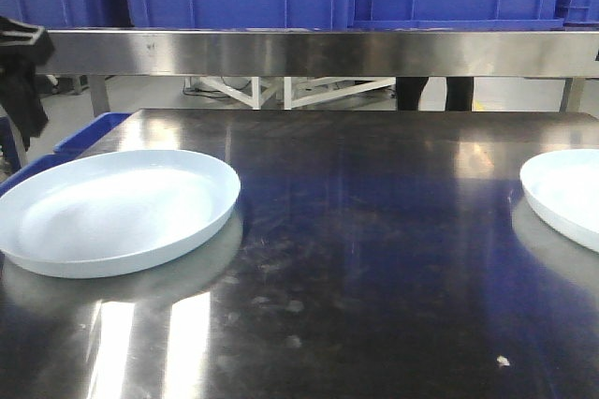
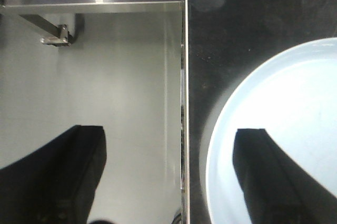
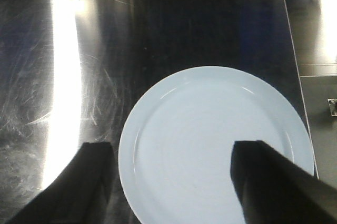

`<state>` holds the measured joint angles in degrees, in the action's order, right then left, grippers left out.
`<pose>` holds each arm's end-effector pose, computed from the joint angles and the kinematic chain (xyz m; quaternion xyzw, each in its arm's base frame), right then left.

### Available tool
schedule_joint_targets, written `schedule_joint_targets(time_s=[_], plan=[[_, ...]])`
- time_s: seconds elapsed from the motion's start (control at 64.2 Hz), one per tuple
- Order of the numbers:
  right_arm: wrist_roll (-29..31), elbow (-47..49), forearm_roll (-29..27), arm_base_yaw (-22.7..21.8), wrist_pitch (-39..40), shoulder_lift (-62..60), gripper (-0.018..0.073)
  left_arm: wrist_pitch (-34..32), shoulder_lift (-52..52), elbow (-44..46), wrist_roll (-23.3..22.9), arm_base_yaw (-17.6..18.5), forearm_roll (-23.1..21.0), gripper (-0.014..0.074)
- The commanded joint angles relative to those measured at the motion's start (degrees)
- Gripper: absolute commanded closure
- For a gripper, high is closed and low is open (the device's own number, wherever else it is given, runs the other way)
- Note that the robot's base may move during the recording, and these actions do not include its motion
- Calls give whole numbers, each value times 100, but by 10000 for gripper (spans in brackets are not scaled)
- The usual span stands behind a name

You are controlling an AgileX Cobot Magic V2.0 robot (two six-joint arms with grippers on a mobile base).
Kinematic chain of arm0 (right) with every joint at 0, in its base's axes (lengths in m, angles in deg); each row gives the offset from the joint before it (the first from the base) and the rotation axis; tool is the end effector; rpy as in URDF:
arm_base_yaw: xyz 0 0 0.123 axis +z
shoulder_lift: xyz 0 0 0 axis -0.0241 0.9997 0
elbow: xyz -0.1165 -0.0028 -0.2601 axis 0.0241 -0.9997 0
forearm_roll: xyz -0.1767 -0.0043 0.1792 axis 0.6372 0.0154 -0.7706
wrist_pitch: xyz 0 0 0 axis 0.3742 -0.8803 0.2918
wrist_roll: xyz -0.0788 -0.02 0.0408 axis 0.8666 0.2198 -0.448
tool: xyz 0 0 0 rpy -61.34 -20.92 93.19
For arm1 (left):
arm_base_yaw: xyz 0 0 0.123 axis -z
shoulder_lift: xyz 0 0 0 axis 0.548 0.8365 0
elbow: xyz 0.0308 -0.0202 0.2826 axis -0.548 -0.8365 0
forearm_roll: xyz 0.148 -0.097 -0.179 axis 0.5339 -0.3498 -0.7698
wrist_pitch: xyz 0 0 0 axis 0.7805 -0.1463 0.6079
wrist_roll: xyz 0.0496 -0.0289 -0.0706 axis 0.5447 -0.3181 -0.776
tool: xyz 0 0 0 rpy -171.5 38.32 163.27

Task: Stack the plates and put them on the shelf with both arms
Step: 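Lower the left gripper onto the rim of the nearer white plate and grasp, then lift the plate with the left gripper and set it down mid-table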

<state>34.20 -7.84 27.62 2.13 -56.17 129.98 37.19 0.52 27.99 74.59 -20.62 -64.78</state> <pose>0.1975 0.0118 0.3085 0.0744 0.8982 0.0604 0.4290 0.3157 -0.0630 0.2481 0.0567 0.9674 0.0025 0.2469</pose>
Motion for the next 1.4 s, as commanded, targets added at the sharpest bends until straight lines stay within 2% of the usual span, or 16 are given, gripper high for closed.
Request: schedule_joint_targets(time_s=[0.0,0.638,0.747,0.841,0.903,0.965,1.168,1.385], plan=[[8,227,72,-6,346,-60,-9,-323,-58,222,-58,33,-24,66],[8,227,72,-6,346,-60,-9,-399,785,222,-58,33,-15,71],[8,227,72,-6,346,-60,-9,-391,784,222,-58,33,-15,155],[8,227,72,-6,346,-60,-9,-391,784,222,-58,33,-15,357],[8,227,72,-6,346,-60,-9,-391,784,235,-58,33,-15,533],[8,227,72,-6,346,-60,-9,-391,784,235,-58,33,-26,481],[8,227,72,-6,346,-60,-9,-391,590,281,-58,46,-217,500],[8,227,72,-6,346,-60,-9,-312,116,796,-58,427,-292,500]])
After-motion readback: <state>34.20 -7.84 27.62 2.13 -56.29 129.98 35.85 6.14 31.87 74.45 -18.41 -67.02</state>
